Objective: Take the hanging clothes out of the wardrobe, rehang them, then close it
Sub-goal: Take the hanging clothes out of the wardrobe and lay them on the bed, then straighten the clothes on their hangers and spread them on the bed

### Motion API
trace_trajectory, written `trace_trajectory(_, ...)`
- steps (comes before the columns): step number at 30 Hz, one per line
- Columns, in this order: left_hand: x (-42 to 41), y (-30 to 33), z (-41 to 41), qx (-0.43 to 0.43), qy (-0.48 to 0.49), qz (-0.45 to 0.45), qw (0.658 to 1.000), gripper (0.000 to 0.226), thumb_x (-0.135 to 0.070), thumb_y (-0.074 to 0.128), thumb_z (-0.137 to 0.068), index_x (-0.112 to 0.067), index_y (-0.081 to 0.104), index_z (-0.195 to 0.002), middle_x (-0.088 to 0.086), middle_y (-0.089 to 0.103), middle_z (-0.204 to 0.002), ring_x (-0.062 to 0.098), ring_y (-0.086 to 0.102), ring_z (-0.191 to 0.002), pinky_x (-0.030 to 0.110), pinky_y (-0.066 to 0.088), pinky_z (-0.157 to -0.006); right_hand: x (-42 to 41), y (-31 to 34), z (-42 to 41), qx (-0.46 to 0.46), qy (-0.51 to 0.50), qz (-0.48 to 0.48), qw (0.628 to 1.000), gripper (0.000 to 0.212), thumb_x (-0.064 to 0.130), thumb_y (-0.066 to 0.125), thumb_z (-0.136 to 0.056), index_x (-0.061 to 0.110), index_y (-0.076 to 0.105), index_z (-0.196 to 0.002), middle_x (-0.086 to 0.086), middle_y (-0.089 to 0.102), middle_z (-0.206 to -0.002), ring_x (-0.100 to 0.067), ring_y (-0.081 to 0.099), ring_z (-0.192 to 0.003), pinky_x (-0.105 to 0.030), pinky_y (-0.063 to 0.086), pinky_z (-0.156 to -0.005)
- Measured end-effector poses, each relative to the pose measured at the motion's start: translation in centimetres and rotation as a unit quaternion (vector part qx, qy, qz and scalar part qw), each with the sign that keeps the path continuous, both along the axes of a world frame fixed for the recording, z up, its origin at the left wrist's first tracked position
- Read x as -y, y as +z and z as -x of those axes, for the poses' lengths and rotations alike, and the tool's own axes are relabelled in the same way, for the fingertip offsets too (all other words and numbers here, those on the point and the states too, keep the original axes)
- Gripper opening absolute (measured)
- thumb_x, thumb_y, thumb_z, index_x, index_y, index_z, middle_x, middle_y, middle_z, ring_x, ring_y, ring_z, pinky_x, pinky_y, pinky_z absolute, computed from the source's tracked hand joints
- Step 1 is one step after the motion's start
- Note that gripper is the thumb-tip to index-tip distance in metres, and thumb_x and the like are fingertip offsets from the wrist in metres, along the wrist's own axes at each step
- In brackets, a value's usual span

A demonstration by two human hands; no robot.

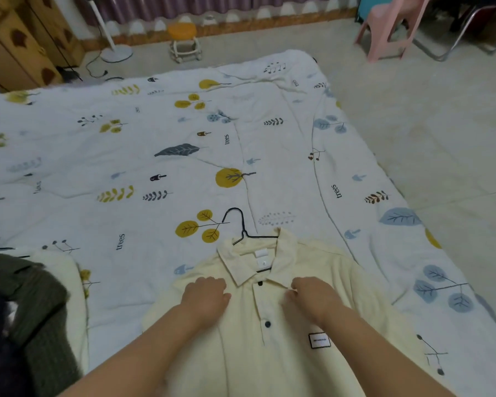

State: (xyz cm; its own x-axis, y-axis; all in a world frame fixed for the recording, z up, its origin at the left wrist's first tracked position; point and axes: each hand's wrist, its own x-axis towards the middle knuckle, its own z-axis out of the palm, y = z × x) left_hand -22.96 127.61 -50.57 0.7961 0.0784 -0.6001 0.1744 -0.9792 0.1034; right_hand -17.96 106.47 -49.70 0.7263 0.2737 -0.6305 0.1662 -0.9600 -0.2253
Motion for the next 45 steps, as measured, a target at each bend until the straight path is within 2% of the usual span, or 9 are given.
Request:
trace_trajectory(2,0.1,3.2,0.3,0.012,0.012,0.027,0.999,0.036,-0.033,0.035,-0.098,-0.016,0.048,-0.127,0.004,0.053,-0.129,0.022,0.049,-0.118,0.03,0.039,-0.091,-0.6,3.1,0.4,0.045,0.005,-0.024,0.999,0.032,0.03,0.037,-0.098,0.012,0.056,-0.116,-0.005,0.058,-0.118,-0.023,0.053,-0.111,-0.029,0.041,-0.082)
trace_trajectory(4,0.2,6.7,0.8,0.035,0.034,0.049,0.998,0.036,-0.033,0.037,-0.098,-0.017,0.05,-0.126,0.002,0.054,-0.129,0.02,0.05,-0.117,0.028,0.04,-0.09,-1.2,6.2,0.9,0.08,0.007,-0.046,0.996,0.032,0.028,0.039,-0.098,0.012,0.056,-0.119,-0.007,0.058,-0.12,-0.024,0.055,-0.11,-0.031,0.044,-0.086)
trace_trajectory(12,-0.6,19.6,6.5,0.109,0.074,0.074,0.988,0.033,-0.036,0.039,-0.097,-0.02,0.053,-0.122,0.002,0.058,-0.121,0.02,0.054,-0.109,0.032,0.045,-0.09,-3.9,18.0,4.0,0.142,0.081,-0.115,0.98,0.03,0.027,0.04,-0.097,0.017,0.057,-0.119,-0.005,0.062,-0.116,-0.023,0.056,-0.106,-0.03,0.044,-0.083)
trace_trajectory(21,-3.0,28.4,14.4,0.177,0.127,0.08,0.973,0.033,-0.034,0.038,-0.098,-0.02,0.053,-0.124,-0.002,0.061,-0.117,0.016,0.056,-0.102,0.026,0.042,-0.082,-7.8,26.6,9.6,0.16,0.191,-0.14,0.958,0.029,0.027,0.041,-0.096,0.014,0.06,-0.113,-0.005,0.063,-0.112,-0.024,0.057,-0.103,-0.031,0.046,-0.083)
trace_trajectory(27,-6.1,30.9,19.9,0.203,0.19,0.075,0.958,0.032,-0.033,0.041,-0.097,-0.018,0.054,-0.123,-0.001,0.063,-0.116,0.016,0.057,-0.101,0.027,0.044,-0.084,-11.7,29.3,13.2,0.168,0.249,-0.151,0.942,0.028,0.027,0.041,-0.095,0.011,0.061,-0.107,-0.008,0.063,-0.109,-0.027,0.058,-0.1,-0.034,0.049,-0.083)
trace_trajectory(34,-12.1,31.4,26.8,0.213,0.244,0.039,0.945,0.029,-0.033,0.043,-0.096,-0.02,0.058,-0.117,-0.001,0.064,-0.113,0.017,0.057,-0.101,0.025,0.041,-0.079,-18.3,30.2,18.0,0.154,0.306,-0.167,0.925,0.029,0.025,0.04,-0.096,0.013,0.06,-0.112,-0.007,0.062,-0.114,-0.025,0.057,-0.104,-0.027,0.038,-0.071)
trace_trajectory(40,-19.3,31.1,33.9,0.219,0.275,0.012,0.936,0.028,-0.028,0.041,-0.095,-0.021,0.059,-0.116,-0.005,0.063,-0.117,0.015,0.057,-0.104,0.024,0.04,-0.086,-25.7,30.1,23.8,0.151,0.321,-0.166,0.92,0.029,0.021,0.039,-0.094,0.011,0.061,-0.11,-0.011,0.064,-0.11,-0.029,0.058,-0.101,-0.032,0.046,-0.082)
trace_trajectory(42,-21.9,30.7,36.2,0.215,0.287,0.008,0.933,0.028,-0.03,0.044,-0.094,-0.022,0.059,-0.116,-0.004,0.063,-0.118,0.015,0.057,-0.106,0.023,0.04,-0.086,-28.3,29.7,25.9,0.153,0.326,-0.168,0.918,0.027,0.019,0.039,-0.093,0.01,0.061,-0.105,-0.011,0.064,-0.103,-0.03,0.058,-0.094,-0.032,0.045,-0.075)
trace_trajectory(45,-25.6,29.9,39.2,0.202,0.302,0.009,0.931,0.027,-0.032,0.046,-0.093,-0.022,0.061,-0.114,-0.003,0.064,-0.116,0.014,0.057,-0.106,0.023,0.041,-0.086,-31.9,29.0,29.0,0.164,0.335,-0.16,0.914,0.021,0.014,0.037,-0.092,0.006,0.056,-0.088,-0.01,0.056,-0.085,-0.028,0.051,-0.078,-0.031,0.033,-0.055)
